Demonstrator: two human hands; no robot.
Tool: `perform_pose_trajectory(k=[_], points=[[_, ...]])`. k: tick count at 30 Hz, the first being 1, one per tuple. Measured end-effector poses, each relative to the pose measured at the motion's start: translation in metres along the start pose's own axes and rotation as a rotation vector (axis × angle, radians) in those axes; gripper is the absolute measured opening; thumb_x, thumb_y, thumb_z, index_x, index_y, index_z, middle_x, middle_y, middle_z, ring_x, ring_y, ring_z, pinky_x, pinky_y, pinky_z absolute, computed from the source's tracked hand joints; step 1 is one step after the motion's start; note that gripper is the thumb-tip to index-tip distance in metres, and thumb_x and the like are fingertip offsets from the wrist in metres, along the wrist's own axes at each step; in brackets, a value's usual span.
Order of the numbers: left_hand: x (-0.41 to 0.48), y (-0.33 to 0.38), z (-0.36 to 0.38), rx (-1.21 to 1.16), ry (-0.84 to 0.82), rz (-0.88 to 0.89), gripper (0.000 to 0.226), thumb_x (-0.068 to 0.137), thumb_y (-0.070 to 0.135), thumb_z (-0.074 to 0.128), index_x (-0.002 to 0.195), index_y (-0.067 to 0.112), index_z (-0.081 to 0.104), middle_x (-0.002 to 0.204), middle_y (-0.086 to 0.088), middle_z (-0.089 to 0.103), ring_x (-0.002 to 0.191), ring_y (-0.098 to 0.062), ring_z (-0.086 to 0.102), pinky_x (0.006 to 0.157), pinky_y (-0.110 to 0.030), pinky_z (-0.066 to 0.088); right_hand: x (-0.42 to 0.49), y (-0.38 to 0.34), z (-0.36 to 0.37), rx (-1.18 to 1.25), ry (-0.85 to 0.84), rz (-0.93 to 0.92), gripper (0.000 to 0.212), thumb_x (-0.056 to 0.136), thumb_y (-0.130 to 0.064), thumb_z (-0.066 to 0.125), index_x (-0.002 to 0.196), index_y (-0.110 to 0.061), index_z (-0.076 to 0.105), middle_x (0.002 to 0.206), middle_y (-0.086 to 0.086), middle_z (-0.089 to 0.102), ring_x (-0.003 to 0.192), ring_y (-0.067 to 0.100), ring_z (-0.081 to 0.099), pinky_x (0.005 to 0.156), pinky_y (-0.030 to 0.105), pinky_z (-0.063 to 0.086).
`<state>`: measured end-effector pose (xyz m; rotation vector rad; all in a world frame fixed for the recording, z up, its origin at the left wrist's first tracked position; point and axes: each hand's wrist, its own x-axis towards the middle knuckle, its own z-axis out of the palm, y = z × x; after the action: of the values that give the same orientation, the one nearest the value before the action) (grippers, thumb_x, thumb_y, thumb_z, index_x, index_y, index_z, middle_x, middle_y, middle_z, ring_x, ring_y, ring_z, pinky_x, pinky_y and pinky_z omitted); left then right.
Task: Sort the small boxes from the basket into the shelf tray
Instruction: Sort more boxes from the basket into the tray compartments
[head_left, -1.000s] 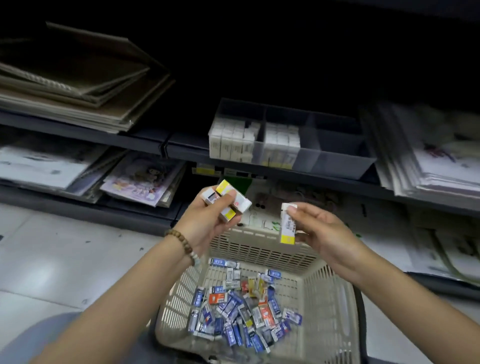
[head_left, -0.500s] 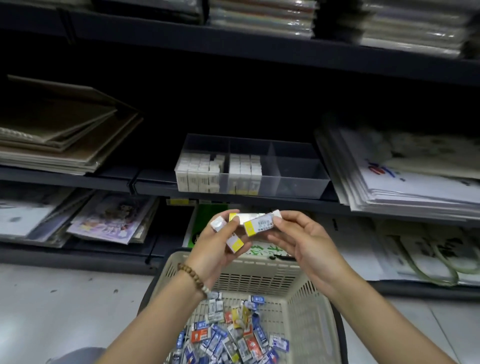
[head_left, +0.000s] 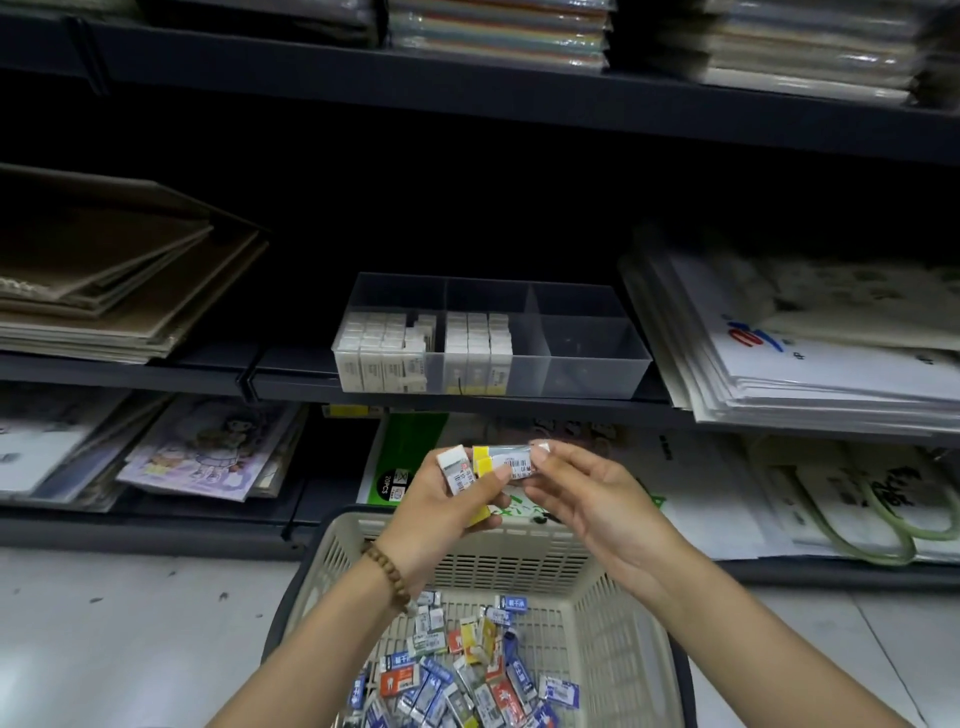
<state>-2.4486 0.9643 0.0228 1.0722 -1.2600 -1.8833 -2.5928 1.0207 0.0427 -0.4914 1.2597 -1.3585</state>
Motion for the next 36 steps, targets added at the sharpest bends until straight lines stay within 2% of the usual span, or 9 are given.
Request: perform_pose_trajectory(k=[5, 7, 11, 18, 22, 27, 30, 33, 36], points=[[0.003, 0.009, -0.014, -0.297, 0.03, -0.128, 0.005, 0.096, 0.012, 0.045, 0.096, 0.007, 0.046, 0.101, -0.013, 0.068, 0.063, -0.018, 0.067, 0.054, -0.025, 0.055, 0.004, -0.02, -0.011, -0.127, 0.024, -0.114, 0.031, 0.072, -0.018, 0.071, 0.102, -0.011, 0.069, 0.085, 0.005, 0.074, 0.069, 0.009, 0.067, 0.064, 0.015, 0.053], [0.003, 0.011, -0.023, -0.205, 0.016, -0.105, 0.01, 0.096, 0.013, 0.046, 0.097, 0.005, 0.051, 0.104, -0.011, 0.068, 0.071, -0.021, 0.071, 0.058, -0.025, 0.057, 0.001, -0.027, -0.016, -0.197, -0.052, -0.128, 0.039, 0.066, -0.021, 0.073, 0.103, -0.01, 0.068, 0.089, 0.008, 0.074, 0.071, 0.011, 0.068, 0.065, 0.016, 0.054], [0.0, 0.011, -0.034, 0.032, -0.023, -0.083, 0.02, 0.091, 0.015, 0.055, 0.103, 0.003, 0.065, 0.099, -0.009, 0.071, 0.079, -0.016, 0.07, 0.065, -0.02, 0.056, -0.007, -0.026, -0.012, -0.362, -0.258, -0.075, 0.034, 0.065, -0.024, 0.076, 0.097, -0.014, 0.072, 0.094, 0.011, 0.073, 0.082, 0.015, 0.07, 0.067, 0.018, 0.054], [-0.005, 0.007, -0.02, 0.112, -0.224, -0.12, 0.037, 0.091, 0.035, 0.046, 0.112, 0.01, 0.062, 0.105, -0.012, 0.07, 0.095, -0.023, 0.068, 0.082, -0.027, 0.056, -0.003, -0.016, -0.002, -0.468, -0.183, -0.132, 0.025, 0.072, -0.017, 0.075, 0.097, -0.014, 0.071, 0.089, 0.004, 0.075, 0.079, 0.012, 0.07, 0.068, 0.018, 0.054], [-0.008, 0.003, -0.017, 0.337, -0.288, 0.013, 0.035, 0.084, 0.016, 0.063, 0.115, 0.007, 0.05, 0.102, -0.008, 0.068, 0.092, -0.02, 0.067, 0.083, -0.032, 0.056, -0.003, -0.011, -0.003, -0.521, -0.178, -0.144, 0.028, 0.073, -0.022, 0.075, 0.101, -0.019, 0.07, 0.089, 0.004, 0.075, 0.083, 0.018, 0.071, 0.073, 0.019, 0.055], [-0.006, 0.005, -0.021, 0.328, -0.245, 0.051, 0.036, 0.08, 0.007, 0.068, 0.109, 0.003, 0.046, 0.098, -0.015, 0.067, 0.087, -0.022, 0.063, 0.087, -0.04, 0.053, 0.001, -0.007, -0.005, -0.486, -0.169, -0.137, 0.033, 0.076, -0.017, 0.074, 0.108, -0.022, 0.068, 0.097, 0.005, 0.074, 0.089, 0.018, 0.071, 0.083, 0.021, 0.055], [-0.005, 0.008, -0.024, 0.399, -0.203, 0.127, 0.035, 0.077, 0.013, 0.072, 0.107, 0.012, 0.055, 0.106, -0.01, 0.063, 0.083, -0.015, 0.062, 0.079, -0.032, 0.054, 0.001, -0.008, -0.005, -0.456, -0.218, -0.114, 0.04, 0.073, -0.022, 0.074, 0.112, -0.021, 0.066, 0.098, 0.003, 0.074, 0.094, 0.015, 0.07, 0.082, 0.019, 0.054], [-0.003, 0.012, -0.024, 0.373, -0.177, 0.156, 0.034, 0.073, 0.011, 0.076, 0.103, 0.017, 0.061, 0.098, 0.0, 0.064, 0.075, -0.002, 0.064, 0.066, -0.015, 0.05, 0.001, -0.011, -0.005, -0.388, -0.228, -0.083, 0.045, 0.07, -0.022, 0.074, 0.113, -0.018, 0.066, 0.104, 0.004, 0.073, 0.098, 0.016, 0.069, 0.079, 0.019, 0.055], [0.003, 0.021, -0.023, 0.305, -0.136, 0.165, 0.042, 0.068, 0.007, 0.079, 0.106, 0.014, 0.06, 0.094, -0.002, 0.068, 0.075, -0.008, 0.068, 0.062, -0.015, 0.051, 0.004, -0.019, -0.003, -0.325, -0.236, -0.059, 0.044, 0.07, -0.019, 0.072, 0.113, -0.014, 0.065, 0.106, 0.007, 0.072, 0.097, 0.019, 0.069, 0.079, 0.02, 0.056]])
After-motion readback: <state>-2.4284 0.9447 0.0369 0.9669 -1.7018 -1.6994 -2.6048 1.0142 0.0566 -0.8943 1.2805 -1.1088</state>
